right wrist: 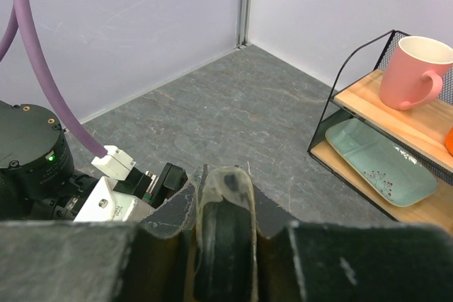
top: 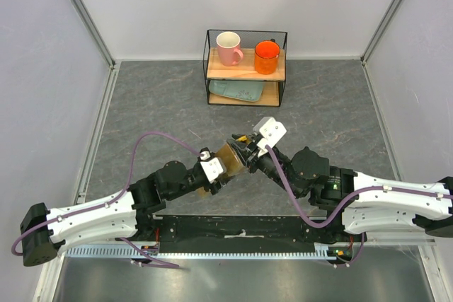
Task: Unpack the express box
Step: Cut the express box.
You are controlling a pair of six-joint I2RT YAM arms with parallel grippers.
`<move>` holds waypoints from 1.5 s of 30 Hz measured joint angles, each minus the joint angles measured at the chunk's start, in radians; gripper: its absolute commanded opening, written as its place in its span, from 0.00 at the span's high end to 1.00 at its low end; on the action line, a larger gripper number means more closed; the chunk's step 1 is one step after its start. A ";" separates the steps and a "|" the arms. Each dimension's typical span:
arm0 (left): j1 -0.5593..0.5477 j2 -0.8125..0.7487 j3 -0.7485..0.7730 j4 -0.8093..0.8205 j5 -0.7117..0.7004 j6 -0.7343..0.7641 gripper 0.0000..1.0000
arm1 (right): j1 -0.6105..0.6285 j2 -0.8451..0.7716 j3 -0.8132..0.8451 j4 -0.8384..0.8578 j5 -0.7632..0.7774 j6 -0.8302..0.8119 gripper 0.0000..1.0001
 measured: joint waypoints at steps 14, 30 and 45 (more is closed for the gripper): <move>0.000 -0.004 0.000 0.000 0.008 0.000 0.98 | 0.000 0.007 -0.001 0.004 0.005 -0.006 1.00; 0.000 -0.004 0.000 -0.006 0.006 0.000 0.98 | 0.000 0.006 -0.011 -0.018 0.020 0.010 1.00; 0.000 0.013 0.000 -0.060 0.004 0.001 0.98 | -0.005 -0.032 -0.053 -0.089 0.029 0.140 1.00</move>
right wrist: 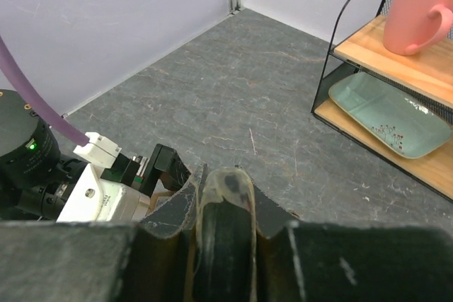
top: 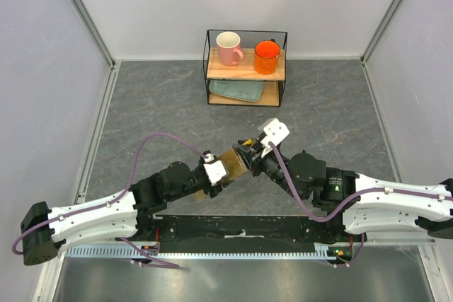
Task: Unpack the express box
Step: Cut the express box.
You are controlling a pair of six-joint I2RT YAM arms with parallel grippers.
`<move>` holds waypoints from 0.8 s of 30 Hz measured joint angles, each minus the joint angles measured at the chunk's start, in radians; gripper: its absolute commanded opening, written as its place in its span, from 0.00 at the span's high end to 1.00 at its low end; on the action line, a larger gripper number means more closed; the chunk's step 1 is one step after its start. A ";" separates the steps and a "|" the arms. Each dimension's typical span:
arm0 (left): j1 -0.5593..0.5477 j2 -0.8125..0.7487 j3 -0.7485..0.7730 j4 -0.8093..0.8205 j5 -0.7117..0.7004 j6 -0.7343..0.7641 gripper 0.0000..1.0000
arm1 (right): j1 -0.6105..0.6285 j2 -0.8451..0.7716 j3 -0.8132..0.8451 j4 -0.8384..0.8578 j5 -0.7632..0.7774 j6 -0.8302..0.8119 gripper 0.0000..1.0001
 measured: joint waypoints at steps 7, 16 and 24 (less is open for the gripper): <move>0.001 0.006 0.000 -0.001 0.001 0.008 0.98 | 0.035 -0.020 -0.026 -0.006 0.084 0.066 1.00; 0.001 0.008 0.000 -0.025 0.036 0.035 0.98 | 0.151 -0.021 -0.031 -0.067 0.270 0.144 1.00; 0.000 0.008 -0.003 -0.043 0.077 0.050 0.98 | 0.217 -0.027 -0.031 -0.135 0.367 0.237 1.00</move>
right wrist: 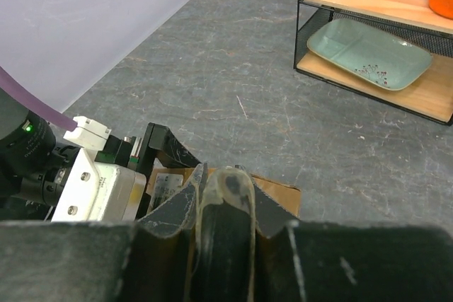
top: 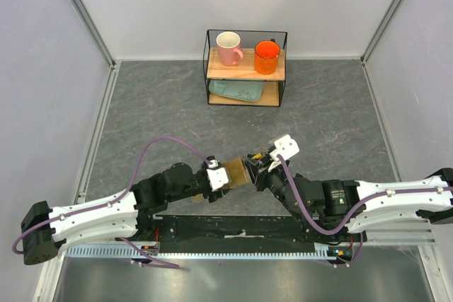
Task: Unpack the express box
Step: Cut the express box.
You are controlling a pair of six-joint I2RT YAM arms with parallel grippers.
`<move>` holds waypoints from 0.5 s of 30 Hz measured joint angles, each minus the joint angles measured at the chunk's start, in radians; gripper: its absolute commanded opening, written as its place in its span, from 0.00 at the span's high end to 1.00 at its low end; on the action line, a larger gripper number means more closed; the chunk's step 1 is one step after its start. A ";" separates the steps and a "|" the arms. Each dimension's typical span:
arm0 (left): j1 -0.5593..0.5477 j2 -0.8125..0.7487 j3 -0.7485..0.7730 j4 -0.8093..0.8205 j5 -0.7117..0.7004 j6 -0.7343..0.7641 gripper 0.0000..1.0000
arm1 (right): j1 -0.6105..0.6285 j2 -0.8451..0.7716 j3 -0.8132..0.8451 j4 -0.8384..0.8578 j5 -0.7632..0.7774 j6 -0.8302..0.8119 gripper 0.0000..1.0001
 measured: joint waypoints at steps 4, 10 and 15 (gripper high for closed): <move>0.000 0.000 -0.003 0.001 0.010 0.009 0.98 | 0.017 -0.004 0.000 -0.024 0.018 0.035 1.00; 0.005 0.003 -0.005 -0.002 0.025 0.011 0.98 | 0.032 -0.014 0.000 -0.067 0.026 0.083 1.00; 0.017 0.004 -0.005 0.001 0.034 0.011 0.98 | 0.044 -0.038 -0.005 -0.097 0.030 0.135 1.00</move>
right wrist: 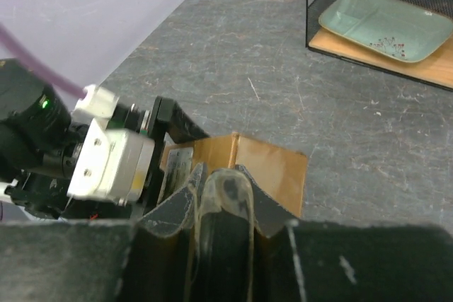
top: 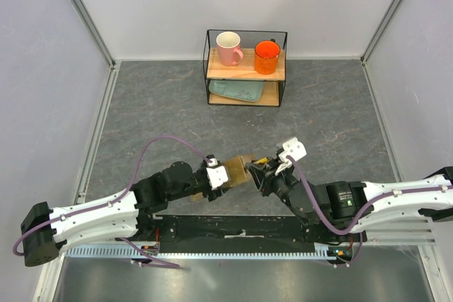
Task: Unpack the express box
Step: Cut the express box.
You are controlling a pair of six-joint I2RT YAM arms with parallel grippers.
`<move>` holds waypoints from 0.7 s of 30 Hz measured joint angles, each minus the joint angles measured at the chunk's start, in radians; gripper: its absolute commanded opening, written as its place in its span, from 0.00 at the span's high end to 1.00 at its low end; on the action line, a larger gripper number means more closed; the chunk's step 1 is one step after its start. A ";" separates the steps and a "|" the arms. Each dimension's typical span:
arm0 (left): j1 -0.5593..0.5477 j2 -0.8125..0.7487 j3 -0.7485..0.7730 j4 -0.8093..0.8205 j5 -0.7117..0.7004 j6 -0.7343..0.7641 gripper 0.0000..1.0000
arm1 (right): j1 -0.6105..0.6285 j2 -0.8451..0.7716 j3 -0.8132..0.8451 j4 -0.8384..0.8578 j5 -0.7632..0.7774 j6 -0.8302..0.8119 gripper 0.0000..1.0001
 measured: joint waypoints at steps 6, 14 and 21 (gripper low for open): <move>0.103 0.002 0.001 0.047 -0.195 -0.059 0.98 | 0.071 -0.055 -0.050 -0.097 -0.085 0.076 1.00; 0.105 0.005 0.006 0.058 -0.225 -0.078 0.98 | 0.073 -0.057 -0.060 -0.147 -0.100 0.097 1.00; 0.106 0.003 0.015 0.042 -0.074 -0.117 0.98 | 0.073 -0.115 -0.070 -0.079 -0.038 -0.011 1.00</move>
